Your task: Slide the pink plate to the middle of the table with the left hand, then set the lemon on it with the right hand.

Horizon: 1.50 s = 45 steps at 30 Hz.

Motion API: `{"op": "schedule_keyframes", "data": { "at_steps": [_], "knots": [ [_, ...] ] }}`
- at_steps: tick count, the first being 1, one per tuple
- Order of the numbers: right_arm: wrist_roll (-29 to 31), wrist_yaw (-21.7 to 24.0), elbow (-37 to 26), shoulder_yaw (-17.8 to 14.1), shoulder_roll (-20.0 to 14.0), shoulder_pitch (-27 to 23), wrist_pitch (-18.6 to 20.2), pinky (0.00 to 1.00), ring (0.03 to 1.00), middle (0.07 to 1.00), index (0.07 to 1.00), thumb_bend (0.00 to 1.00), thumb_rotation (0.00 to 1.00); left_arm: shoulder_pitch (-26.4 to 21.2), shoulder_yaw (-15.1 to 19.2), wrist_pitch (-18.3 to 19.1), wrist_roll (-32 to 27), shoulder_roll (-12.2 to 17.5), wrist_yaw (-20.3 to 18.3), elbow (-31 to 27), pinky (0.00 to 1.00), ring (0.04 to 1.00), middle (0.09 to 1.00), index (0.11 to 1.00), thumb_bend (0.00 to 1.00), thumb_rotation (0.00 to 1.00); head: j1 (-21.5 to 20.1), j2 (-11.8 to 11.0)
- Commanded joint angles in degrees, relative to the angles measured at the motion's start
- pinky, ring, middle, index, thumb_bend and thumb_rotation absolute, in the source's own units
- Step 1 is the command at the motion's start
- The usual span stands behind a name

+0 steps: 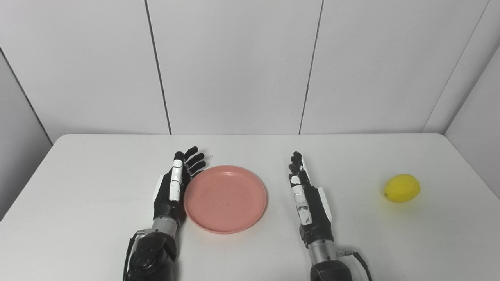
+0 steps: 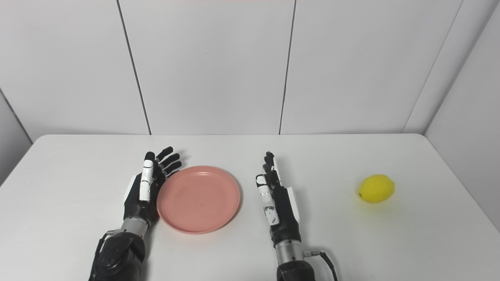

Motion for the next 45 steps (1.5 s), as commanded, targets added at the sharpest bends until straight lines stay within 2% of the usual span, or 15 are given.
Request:
{"op": "schedule_keyframes", "data": {
  "at_steps": [1, 9, 14, 17, 18, 22, 24, 26, 29, 30, 32, 36, 40, 45],
  "knots": [
    [0.47, 0.59, -2.52, 0.0, -0.18, -1.82, -0.16, 1.0, 1.0, 1.0, 1.0, 0.7, 1.0, 0.25, -0.57, -0.33, 0.73, -1.15, 0.2, -0.12, 0.81, 0.825, 0.827, 0.815, 0.59, 1.0, -0.04, 0.06],
    [-0.18, 0.37, -4.01, 0.04, -0.85, -1.68, 1.96, 1.0, 1.0, 1.0, 1.0, 0.73, 1.0, 0.58, -0.93, -0.47, 1.91, -3.09, 1.56, -0.17, 0.82, 0.828, 0.829, 0.819, 0.59, 1.0, 0.06, 0.09],
    [0.27, -0.43, -5.22, -0.86, -0.75, -1.71, 3.34, 1.0, 1.0, 1.0, 1.0, 0.75, 1.0, 1.22, -1.47, 0.65, 1.67, -3.35, 0.77, -1.01, 0.82, 0.828, 0.828, 0.821, 0.58, 1.0, -0.46, 0.48],
    [0.85, -2.33, -5.76, -2.82, 0.02, -1.91, 2.89, 1.0, 0.993, 0.975, 0.962, 0.74, 0.91, 1.41, -1.83, 0.89, 1.65, -3.17, 0.31, -1.18, 0.83, 0.829, 0.828, 0.821, 0.58, 1.0, -1.08, 0.63],
    [-0.18, -2.7, -6.16, -3.1, -0.38, -1.96, 3.14, 1.0, 0.985, 0.966, 0.95, 0.75, 0.88, 1.45, -1.91, 1.01, 1.7, -3.12, 0.23, -1.24, 0.83, 0.83, 0.828, 0.82, 0.58, 1.0, -1.36, 0.69],
    [-4.04, -2.42, -9.4, -3.19, -3.27, -2.08, 5.8, 1.0, 0.996, 0.993, 0.989, 0.75, 0.89, 1.48, -2.32, 0.7, 2.4, -2.77, 0.28, -1.16, 0.84, 0.832, 0.829, 0.819, 0.59, 1.0, -2.12, 0.9],
    [-5.83, -3.16, -11.57, -3.94, -4.57, -2.15, 6.81, 1.0, 1.0, 0.999, 0.998, 0.73, 0.77, 1.39, -2.33, 0.19, 2.87, -2.53, 0.41, -0.92, 0.83, 0.833, 0.832, 0.824, 0.58, 1.0, -2.39, 0.98],
    [-10.26, -4.43, -13.54, -4.34, -6.1, -2.21, 8.51, 0.96, 0.979, 0.982, 0.984, 0.74, 0.75, 1.31, -2.35, -0.26, 3.39, -2.27, 0.62, -0.74, 0.83, 0.834, 0.834, 0.827, 0.57, 1.0, -2.67, 1.1],
    [-13.35, -5.51, -15.67, -5.75, -7.65, -2.28, 10.01, 0.91, 0.937, 0.946, 0.954, 0.75, 0.67, 1.29, -2.02, -0.61, 3.79, -2.05, 1.25, -0.61, 0.82, 0.828, 0.83, 0.823, 0.57, 1.0, -3.28, 1.24],
    [-13.98, -5.83, -16.17, -6.24, -8.09, -2.32, 10.4, 0.9, 0.923, 0.928, 0.938, 0.75, 0.59, 1.3, -1.9, -0.7, 4.03, -1.98, 1.5, -0.57, 0.81, 0.821, 0.823, 0.816, 0.57, 1.0, -3.32, 1.25],
    [-16.64, -6.8, -16.83, -7.24, -9.65, -2.47, 10.77, 0.89, 0.914, 0.914, 0.924, 0.76, 0.52, 1.27, -1.76, -0.66, 4.67, -1.58, 1.71, -0.29, 0.81, 0.818, 0.819, 0.813, 0.58, 1.0, -3.58, 1.31],
    [-22.41, -8.95, -16.67, -8.79, -12.26, -2.91, 11.75, 0.9, 0.915, 0.91, 0.917, 0.8, 0.51, 1.38, -1.61, -0.7, 5.51, -0.94, 1.61, -0.19, 0.8, 0.815, 0.817, 0.809, 0.58, 1.0, -4.93, 1.22],
    [-27.89, -9.66, -17.11, -9.8, -14.21, -3.28, 15.67, 0.85, 0.909, 0.926, 0.924, 0.82, 0.5, 1.22, -1.26, -1.74, 5.23, -0.43, 1.05, 0.64, 0.79, 0.813, 0.815, 0.807, 0.58, 1.0, -6.59, 1.19],
    [-30.43, -10.46, -16.66, -10.51, -15.62, -4.0, 17.81, 0.8, 0.884, 0.919, 0.92, 0.85, 0.46, 1.1, -0.8, -2.39, 3.72, 0.59, -0.97, 1.17, 0.82, 0.835, 0.83, 0.82, 0.58, 1.0, -8.63, 1.11]
  ]
}}
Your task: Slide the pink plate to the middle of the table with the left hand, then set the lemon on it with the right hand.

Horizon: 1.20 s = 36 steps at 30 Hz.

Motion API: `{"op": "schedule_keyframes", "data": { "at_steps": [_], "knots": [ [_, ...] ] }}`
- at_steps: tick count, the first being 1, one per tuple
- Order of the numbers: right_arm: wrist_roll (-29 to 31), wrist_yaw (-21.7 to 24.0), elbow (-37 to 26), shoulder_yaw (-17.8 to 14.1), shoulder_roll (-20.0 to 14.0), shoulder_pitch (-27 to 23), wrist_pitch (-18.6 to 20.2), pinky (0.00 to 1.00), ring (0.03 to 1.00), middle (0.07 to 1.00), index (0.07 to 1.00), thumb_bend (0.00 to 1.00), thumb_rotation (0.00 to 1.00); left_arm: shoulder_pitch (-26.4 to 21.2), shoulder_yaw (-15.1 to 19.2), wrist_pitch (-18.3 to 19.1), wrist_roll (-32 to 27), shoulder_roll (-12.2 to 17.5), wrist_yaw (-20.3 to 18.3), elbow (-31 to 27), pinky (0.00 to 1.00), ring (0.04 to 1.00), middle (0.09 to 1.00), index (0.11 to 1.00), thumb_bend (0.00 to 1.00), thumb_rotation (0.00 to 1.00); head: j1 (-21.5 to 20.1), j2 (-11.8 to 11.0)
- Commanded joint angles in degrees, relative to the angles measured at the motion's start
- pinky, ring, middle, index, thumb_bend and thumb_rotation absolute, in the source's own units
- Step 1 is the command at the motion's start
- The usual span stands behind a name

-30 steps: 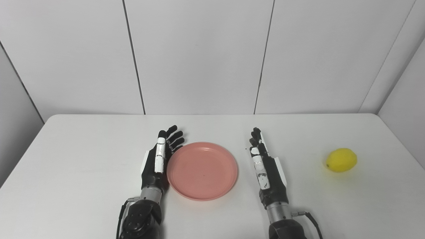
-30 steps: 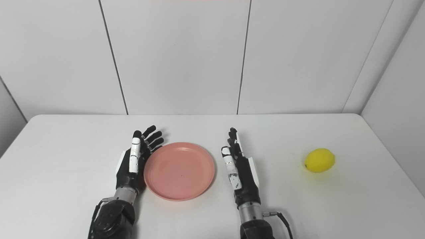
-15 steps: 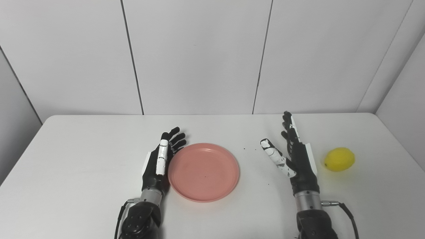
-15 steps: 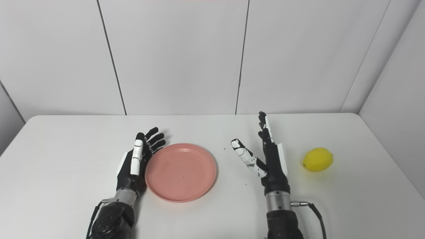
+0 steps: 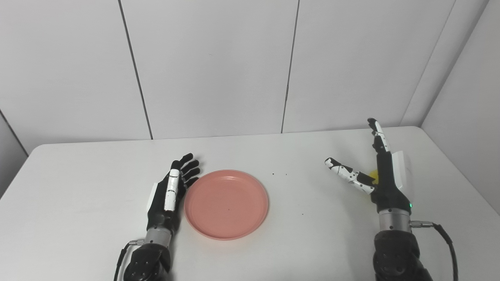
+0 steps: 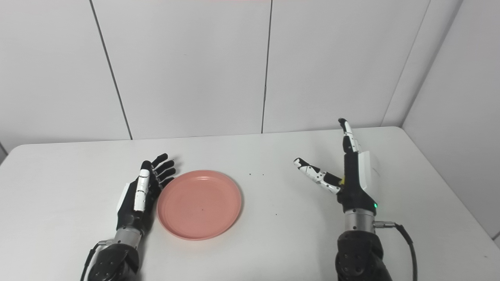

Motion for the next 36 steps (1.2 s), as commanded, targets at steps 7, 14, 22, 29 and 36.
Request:
{"op": "schedule_keyframes", "data": {
  "at_steps": [7, 14, 22, 29, 36],
  "knots": [
    [-3.51, -1.06, 0.34, -1.7, -2.91, -3.42, 4.2, 0.78, 0.88, 0.925, 0.93, 0.87, 0.39, -0.31, 0.84, 0.06, -2.37, 1.32, -2.25, 1.19, 0.84, 0.851, 0.844, 0.833, 0.58, 1.0, -1.71, -0.23],
    [-4.16, -0.68, 3.3, -2.23, -5.29, -4.36, 7.69, 0.77, 0.893, 0.931, 0.927, 0.88, 0.37, -0.46, 1.16, -0.47, -2.64, 1.49, -2.3, 1.29, 0.84, 0.853, 0.843, 0.829, 0.58, 1.0, -3.38, -0.3],
    [-5.66, 0.29, 6.03, -1.61, -7.53, -4.97, 12.97, 0.76, 0.88, 0.913, 0.919, 0.9, 0.36, -0.96, 1.41, -1.3, -3.33, 2.14, -3.37, 2.48, 0.85, 0.861, 0.85, 0.838, 0.59, 1.0, -4.69, -0.47],
    [-5.28, 1.94, 8.16, -0.82, -9.16, -5.68, 15.97, 0.76, 0.882, 0.906, 0.912, 0.92, 0.36, -1.34, 1.63, -1.96, -3.8, 2.08, -3.71, 3.19, 0.84, 0.852, 0.846, 0.832, 0.59, 1.0, -4.93, -0.28],
    [-3.98, 2.75, 11.49, -0.24, -9.81, -6.82, 16.72, 0.76, 0.873, 0.902, 0.905, 0.93, 0.35, -1.31, 1.8, -1.9, -4.05, 1.89, -3.86, 2.98, 0.83, 0.849, 0.844, 0.828, 0.59, 1.0, -4.87, -0.28]
  ]
}}
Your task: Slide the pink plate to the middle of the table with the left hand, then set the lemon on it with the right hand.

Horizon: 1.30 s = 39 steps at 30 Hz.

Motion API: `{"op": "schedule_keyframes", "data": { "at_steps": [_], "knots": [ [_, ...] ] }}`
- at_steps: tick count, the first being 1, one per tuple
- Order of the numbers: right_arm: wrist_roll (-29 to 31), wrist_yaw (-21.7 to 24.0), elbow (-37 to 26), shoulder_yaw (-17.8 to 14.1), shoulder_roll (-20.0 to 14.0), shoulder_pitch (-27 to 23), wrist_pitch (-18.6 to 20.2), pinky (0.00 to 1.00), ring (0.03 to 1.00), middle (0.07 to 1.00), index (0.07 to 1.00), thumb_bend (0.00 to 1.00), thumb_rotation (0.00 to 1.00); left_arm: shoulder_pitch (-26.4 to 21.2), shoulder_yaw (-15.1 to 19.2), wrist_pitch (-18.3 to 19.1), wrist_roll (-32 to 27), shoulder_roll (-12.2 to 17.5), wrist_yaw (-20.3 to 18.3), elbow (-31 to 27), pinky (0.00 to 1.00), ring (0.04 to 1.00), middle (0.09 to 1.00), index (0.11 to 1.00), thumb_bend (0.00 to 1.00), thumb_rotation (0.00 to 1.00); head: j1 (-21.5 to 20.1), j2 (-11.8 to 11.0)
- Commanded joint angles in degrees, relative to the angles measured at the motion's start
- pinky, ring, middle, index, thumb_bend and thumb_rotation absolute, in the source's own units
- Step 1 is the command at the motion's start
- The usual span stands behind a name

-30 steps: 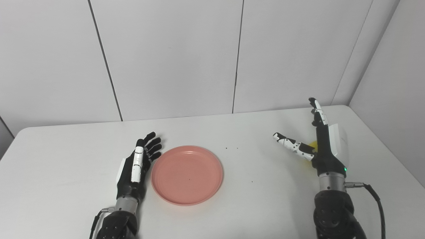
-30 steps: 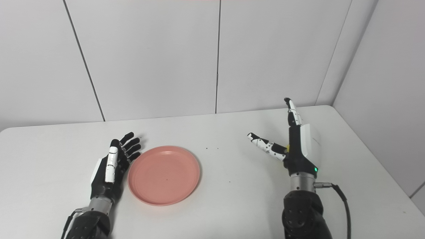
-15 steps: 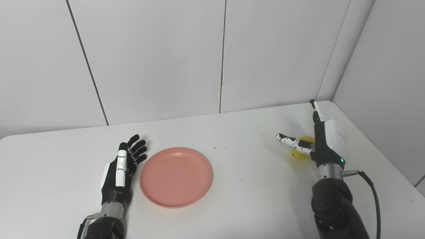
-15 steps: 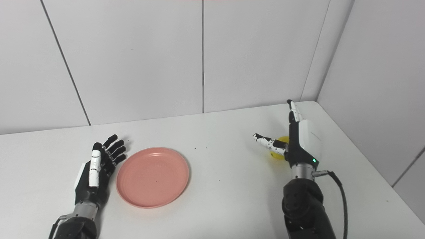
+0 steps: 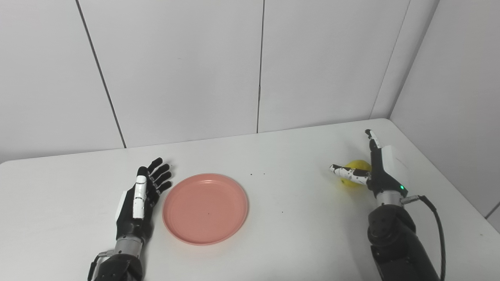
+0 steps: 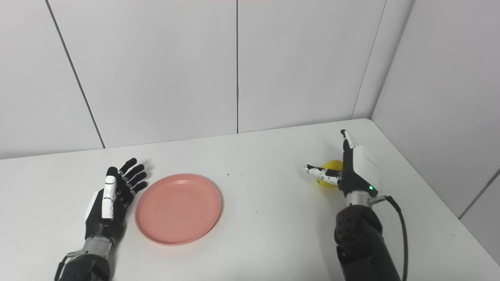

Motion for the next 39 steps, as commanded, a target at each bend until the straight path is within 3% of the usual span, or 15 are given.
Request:
{"op": "schedule_keyframes", "data": {
  "at_steps": [1, 12, 20, 22, 23, 24, 25, 27, 29, 31, 35, 39],
  "knots": [
    [0.38, -0.17, 0.38, 0.07, -1.51, -2.47, 0.34, 0.76, 0.873, 0.901, 0.905, 0.93, 0.35, -0.01, 0.29, -0.2, -0.65, 0.26, -0.36, 0.92, 0.83, 0.85, 0.844, 0.828, 0.59, 1.0, -0.06, 0.29],
    [1.73, -0.37, 6.76, 2.04, -2.45, -4.12, 0.57, 0.76, 0.861, 0.896, 0.892, 0.92, 0.28, 0.07, 0.53, -0.72, -1.21, 0.4, -1.03, 0.73, 0.84, 0.848, 0.84, 0.822, 0.61, 1.0, -0.1, 0.76],
    [1.73, 0.79, 7.33, 2.32, -2.52, -4.22, 1.44, 0.67, 0.805, 0.877, 0.859, 0.89, 0.19, 0.02, 0.44, -1.24, -1.34, 0.45, -1.15, 0.94, 0.84, 0.847, 0.838, 0.822, 0.61, 1.0, 0.0, 0.83],
    [2.6, 0.19, 7.2, 2.04, -2.29, -3.94, 0.98, 0.56, 0.723, 0.817, 0.84, 0.84, 0.12, 0.13, 0.4, -0.89, -1.3, 0.45, -1.07, 0.57, 0.83, 0.847, 0.838, 0.821, 0.61, 1.0, 0.0, 0.83],
    [2.94, -0.28, 7.21, 1.95, -2.21, -3.8, 0.5, 0.47, 0.63, 0.731, 0.826, 0.81, 0.07, 0.16, 0.39, -0.75, -1.28, 0.44, -1.03, 0.41, 0.83, 0.848, 0.839, 0.822, 0.6, 1.0, 0.0, 0.83],
    [3.01, -0.91, 7.33, 1.98, -2.14, -3.7, 0.11, 0.35, 0.497, 0.568, 0.803, 0.64, 0.02, 0.17, 0.38, -0.66, -1.22, 0.42, -0.93, 0.29, 0.83, 0.848, 0.839, 0.823, 0.6, 1.0, 0.0, 0.83],
    [3.02, -1.61, 7.47, 2.07, -2.09, -3.65, -0.14, 0.27, 0.408, 0.513, 0.776, 0.58, 0.01, 0.18, 0.39, -0.55, -1.18, 0.39, -0.84, 0.2, 0.83, 0.848, 0.839, 0.823, 0.6, 1.0, 0.0, 0.83],
    [3.25, -3.09, 7.72, 1.99, -1.84, -3.54, -0.6, 0.24, 0.422, 0.501, 0.748, 0.55, 0.0, 0.27, 0.35, -0.43, -1.18, 0.36, -0.85, -0.03, 0.83, 0.849, 0.84, 0.824, 0.6, 1.0, 0.29, 1.27],
    [3.62, -4.41, 7.63, 1.9, -1.66, -3.3, -1.22, 0.23, 0.444, 0.497, 0.718, 0.53, 0.0, 0.38, 0.23, -0.21, -1.07, 0.36, -0.83, -0.37, 0.83, 0.849, 0.841, 0.825, 0.6, 1.0, 0.38, 1.43],
    [3.82, -6.01, 7.41, 1.78, -1.38, -3.04, -1.96, 0.36, 0.466, 0.661, 0.67, 0.48, 0.0, 0.44, 0.12, 0.1, -0.83, 0.38, -0.66, -0.62, 0.84, 0.851, 0.844, 0.828, 0.6, 1.0, 0.38, 1.43],
    [3.65, -9.22, 7.37, 1.54, -0.73, -3.0, -2.49, 0.34, 0.478, 0.622, 0.617, 0.46, 0.0, 0.54, 0.06, 0.33, -0.77, 0.32, -0.52, -0.81, 0.84, 0.853, 0.845, 0.831, 0.6, 1.0, 0.64, 1.57],
    [3.99, -12.14, 6.93, 1.04, 0.04, -2.98, -3.6, 0.34, 0.466, 0.509, 0.558, 0.49, 0.0, 0.64, -0.1, 0.58, -0.74, 0.11, -0.4, -1.2, 0.84, 0.851, 0.843, 0.827, 0.6, 1.0, 1.13, 1.67]
  ]
}}
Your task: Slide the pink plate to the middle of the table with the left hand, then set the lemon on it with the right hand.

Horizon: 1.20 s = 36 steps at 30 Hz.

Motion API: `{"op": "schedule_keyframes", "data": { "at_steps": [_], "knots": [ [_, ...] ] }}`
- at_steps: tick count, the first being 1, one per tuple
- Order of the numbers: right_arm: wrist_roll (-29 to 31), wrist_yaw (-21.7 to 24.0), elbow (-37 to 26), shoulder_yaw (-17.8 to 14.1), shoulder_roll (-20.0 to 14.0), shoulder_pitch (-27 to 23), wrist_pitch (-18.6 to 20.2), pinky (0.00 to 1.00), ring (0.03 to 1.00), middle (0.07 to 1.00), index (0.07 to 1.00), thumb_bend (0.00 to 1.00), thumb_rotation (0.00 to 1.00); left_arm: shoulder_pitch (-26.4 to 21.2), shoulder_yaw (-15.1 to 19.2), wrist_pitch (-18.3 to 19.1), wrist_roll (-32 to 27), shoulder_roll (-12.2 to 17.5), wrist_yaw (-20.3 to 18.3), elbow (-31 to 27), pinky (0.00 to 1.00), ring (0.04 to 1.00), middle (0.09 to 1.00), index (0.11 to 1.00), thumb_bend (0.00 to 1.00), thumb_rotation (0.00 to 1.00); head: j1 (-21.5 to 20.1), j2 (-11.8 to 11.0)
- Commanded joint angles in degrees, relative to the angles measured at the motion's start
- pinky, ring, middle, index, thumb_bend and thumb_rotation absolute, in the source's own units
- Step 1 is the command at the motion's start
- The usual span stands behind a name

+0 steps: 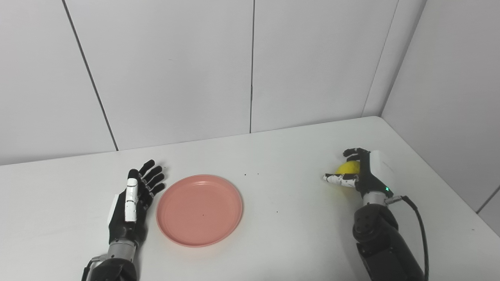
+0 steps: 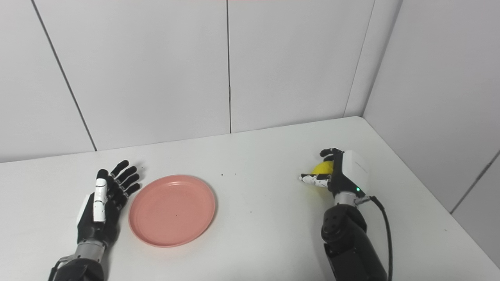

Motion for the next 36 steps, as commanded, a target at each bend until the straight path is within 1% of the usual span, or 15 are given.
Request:
{"op": "schedule_keyframes", "data": {
  "at_steps": [1, 2, 6, 10, 15, 19, 23, 24, 25, 28, 30, 32, 33, 34, 36],
  "knots": [
    [0.2, -2.95, -2.02, -0.95, -0.16, -1.32, -2.96, 0.33, 0.465, 0.495, 0.549, 0.5, 0.0, 0.41, -0.18, 0.43, 0.37, 0.06, 0.19, -0.6, 0.84, 0.851, 0.843, 0.828, 0.6, 1.0, 0.23, -0.05],
    [0.34, -3.3, -2.34, -1.01, 0.03, -1.29, -3.07, 0.33, 0.465, 0.493, 0.548, 0.5, 0.0, 0.42, -0.22, 0.49, 0.37, 0.03, 0.23, -0.64, 0.84, 0.851, 0.843, 0.828, 0.6, 1.0, 0.23, -0.05],
    [1.42, -5.27, -4.34, -1.03, 1.04, -0.88, -6.02, 0.33, 0.466, 0.489, 0.542, 0.5, 0.0, 0.49, -0.42, 0.62, 0.59, -0.09, 0.4, -0.78, 0.84, 0.848, 0.84, 0.828, 0.6, 1.0, 0.69, 0.06],
    [1.6, -5.42, -6.8, -0.25, 2.06, -0.77, -7.05, 0.34, 0.464, 0.487, 0.545, 0.5, 0.0, 0.76, -0.77, 1.16, 0.95, -0.2, 0.67, -1.42, 0.85, 0.85, 0.842, 0.831, 0.59, 1.0, 1.74, 0.21],
    [1.7, -5.0, -10.21, 1.68, 3.54, -0.56, -8.82, 0.35, 0.463, 0.486, 0.541, 0.5, 0.0, 1.1, -0.94, 1.86, 1.37, -0.6, 1.29, -2.31, 0.84, 0.846, 0.838, 0.825, 0.59, 1.0, 1.96, 0.18],
    [2.19, -4.34, -12.64, 3.76, 5.07, -0.65, -11.07, 0.35, 0.463, 0.486, 0.542, 0.5, 0.0, 1.2, -1.04, 2.16, 1.86, -0.71, 1.59, -2.58, 0.84, 0.847, 0.837, 0.822, 0.6, 1.0, 2.22, 0.38],
    [1.24, -3.31, -14.22, 5.85, 6.25, -0.98, -11.09, 0.35, 0.463, 0.486, 0.542, 0.5, 0.0, 1.29, -1.08, 2.73, 1.53, -0.86, 1.47, -3.01, 0.84, 0.846, 0.838, 0.824, 0.6, 1.0, 2.6, 0.45],
    [1.2, -2.87, -14.27, 6.72, 6.63, -1.31, -11.65, 0.35, 0.463, 0.486, 0.543, 0.5, 0.0, 1.32, -1.1, 2.83, 1.57, -0.91, 1.52, -3.09, 0.84, 0.846, 0.838, 0.824, 0.6, 1.0, 2.96, 0.56],
    [1.19, -2.55, -14.3, 7.33, 6.9, -1.55, -12.06, 0.32, 0.43, 0.519, 0.547, 0.49, 0.0, 1.33, -1.11, 2.91, 1.59, -0.94, 1.55, -3.16, 0.84, 0.845, 0.837, 0.823, 0.6, 1.0, 2.96, 0.56],
    [1.31, -1.4, -14.38, 9.2, 8.05, -2.54, -12.44, 0.31, 0.417, 0.534, 0.548, 0.49, 0.0, 1.36, -1.2, 3.16, 1.61, -1.04, 1.53, -3.41, 0.84, 0.845, 0.839, 0.824, 0.59, 1.0, 3.63, 0.96],
    [0.93, -0.86, -14.35, 10.55, 8.69, -3.08, -12.55, 0.34, 0.454, 0.494, 0.547, 0.5, 0.0, 1.37, -1.27, 3.19, 1.74, -1.14, 1.66, -3.52, 0.84, 0.843, 0.838, 0.823, 0.59, 1.0, 4.01, 1.14],
    [0.07, -0.03, -14.52, 12.33, 9.58, -3.55, -12.31, 0.35, 0.462, 0.485, 0.548, 0.5, 0.0, 1.31, -1.33, 3.11, 1.82, -1.28, 1.76, -3.44, 0.84, 0.841, 0.837, 0.823, 0.59, 1.0, 4.37, 1.16],
    [-0.14, 0.23, -14.41, 13.08, 10.05, -3.75, -12.49, 0.26, 0.453, 0.482, 0.547, 0.51, 0.0, 1.29, -1.42, 3.04, 1.95, -1.38, 1.89, -3.42, 0.84, 0.841, 0.837, 0.823, 0.59, 1.0, 4.93, 1.31],
    [-0.37, 0.19, -13.86, 13.93, 10.57, -4.06, -13.12, 0.21, 0.447, 0.48, 0.543, 0.52, 0.0, 1.3, -1.52, 2.96, 2.06, -1.44, 1.96, -3.47, 0.84, 0.84, 0.836, 0.822, 0.58, 1.0, 5.02, 1.3],
    [-0.85, -0.03, -12.49, 15.54, 11.27, -4.68, -14.43, 0.25, 0.4, 0.513, 0.532, 0.52, 0.0, 1.35, -1.66, 3.07, 2.2, -1.67, 2.25, -3.66, 0.84, 0.84, 0.836, 0.822, 0.58, 1.0, 5.62, 1.41]
  ]
}}
